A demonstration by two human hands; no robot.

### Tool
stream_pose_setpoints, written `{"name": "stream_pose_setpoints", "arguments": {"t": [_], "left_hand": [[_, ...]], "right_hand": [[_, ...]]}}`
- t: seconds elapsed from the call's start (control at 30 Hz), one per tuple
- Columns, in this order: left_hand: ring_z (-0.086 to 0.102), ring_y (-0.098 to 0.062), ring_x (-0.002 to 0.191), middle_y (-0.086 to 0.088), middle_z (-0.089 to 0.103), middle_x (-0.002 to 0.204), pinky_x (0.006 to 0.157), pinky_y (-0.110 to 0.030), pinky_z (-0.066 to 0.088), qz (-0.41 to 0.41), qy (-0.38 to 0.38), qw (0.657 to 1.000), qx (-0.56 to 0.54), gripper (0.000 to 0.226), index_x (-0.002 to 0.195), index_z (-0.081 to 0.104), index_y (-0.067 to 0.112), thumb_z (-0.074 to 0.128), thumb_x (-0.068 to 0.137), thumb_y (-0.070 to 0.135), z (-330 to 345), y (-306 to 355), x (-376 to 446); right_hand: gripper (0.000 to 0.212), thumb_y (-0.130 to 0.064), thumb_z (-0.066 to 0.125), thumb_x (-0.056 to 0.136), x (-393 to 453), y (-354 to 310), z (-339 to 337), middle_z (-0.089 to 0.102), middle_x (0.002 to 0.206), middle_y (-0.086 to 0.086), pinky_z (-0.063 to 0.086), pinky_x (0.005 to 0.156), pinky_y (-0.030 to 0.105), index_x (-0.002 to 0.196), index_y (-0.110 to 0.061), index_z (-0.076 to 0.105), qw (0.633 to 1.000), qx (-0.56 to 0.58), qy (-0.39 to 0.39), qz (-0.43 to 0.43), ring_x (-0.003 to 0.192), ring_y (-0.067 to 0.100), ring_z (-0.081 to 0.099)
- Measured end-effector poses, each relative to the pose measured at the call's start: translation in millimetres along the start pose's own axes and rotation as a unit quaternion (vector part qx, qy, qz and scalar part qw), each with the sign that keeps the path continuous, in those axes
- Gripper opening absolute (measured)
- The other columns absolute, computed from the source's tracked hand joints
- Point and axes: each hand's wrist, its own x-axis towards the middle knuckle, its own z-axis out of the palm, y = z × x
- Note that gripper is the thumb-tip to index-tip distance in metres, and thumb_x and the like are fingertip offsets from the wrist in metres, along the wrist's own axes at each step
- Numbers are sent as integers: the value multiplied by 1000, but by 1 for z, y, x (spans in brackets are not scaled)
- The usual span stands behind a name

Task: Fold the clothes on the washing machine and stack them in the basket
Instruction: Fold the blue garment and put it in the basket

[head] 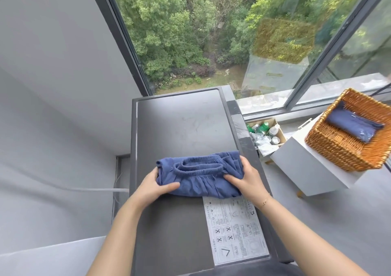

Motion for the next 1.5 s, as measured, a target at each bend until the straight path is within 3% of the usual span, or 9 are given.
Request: {"name": "stream_pose_setpoints", "arguments": {"t": [0.1,0.23,0.37,0.53,0.77,0.9,1.03,1.2,1.5], "left_hand": [[68,-7,97,7,73,101,89,-29,52,13,73,996,42,48,102,66,27,85,61,40,7,-15,-2],[68,-10,99,5,74,98,91,-33,53,41,106,993,-23,46,102,70,19,74,64,46,23,-6,0],[67,-10,97,8,75,93,92,-36,52,29,143,989,-20,41,94,72,24,62,72,56,35,-2,4],[64,-22,96,5,73,85,93,-41,49,22,219,973,63,32,86,69,18,58,90,49,42,-3,7],[61,-26,98,1,70,92,92,-36,38,-10,251,953,171,31,90,62,21,50,93,49,45,-1,7],[49,-37,110,-16,54,112,93,-43,41,-12,350,928,129,47,108,54,4,69,83,41,55,0,6],[56,-28,107,-6,56,113,91,-37,47,-66,277,958,-40,62,121,45,5,68,82,48,61,13,3],[61,-18,95,-2,67,105,71,-23,43,-99,158,975,-120,47,111,63,13,65,84,52,58,24,6],[68,-17,91,0,71,97,78,-29,53,-15,174,975,-141,23,94,64,22,63,89,44,76,34,8]], "right_hand": [[20,-27,73,83,2,-1,2,70,78,-1,53,73,37,82,-10,63,998,13,62,-4,78,13,66],[33,-32,58,94,7,-14,0,55,66,0,38,61,29,71,-10,48,993,-6,122,4,66,16,50],[49,-57,59,82,-8,-11,-6,51,121,-6,34,95,28,114,-21,50,981,-43,177,-71,112,8,48],[39,-61,57,74,-13,7,2,54,125,-1,29,105,43,83,-23,64,942,-238,159,-178,120,18,46],[27,-27,76,80,10,-1,-3,54,94,1,37,90,29,66,-18,55,973,-52,215,-59,100,22,52],[33,-33,78,77,12,1,1,52,100,5,41,91,32,93,-12,58,981,-64,178,31,100,23,51],[68,-46,75,77,10,-4,1,61,112,9,43,97,39,128,-8,51,983,-65,137,102,110,26,55],[59,-68,64,74,-3,-7,-3,65,103,4,40,86,37,96,-14,58,955,-230,134,133,107,30,56],[37,-47,68,84,-28,5,-8,65,75,4,43,64,32,62,-20,54,982,-31,91,161,81,26,64]]}}
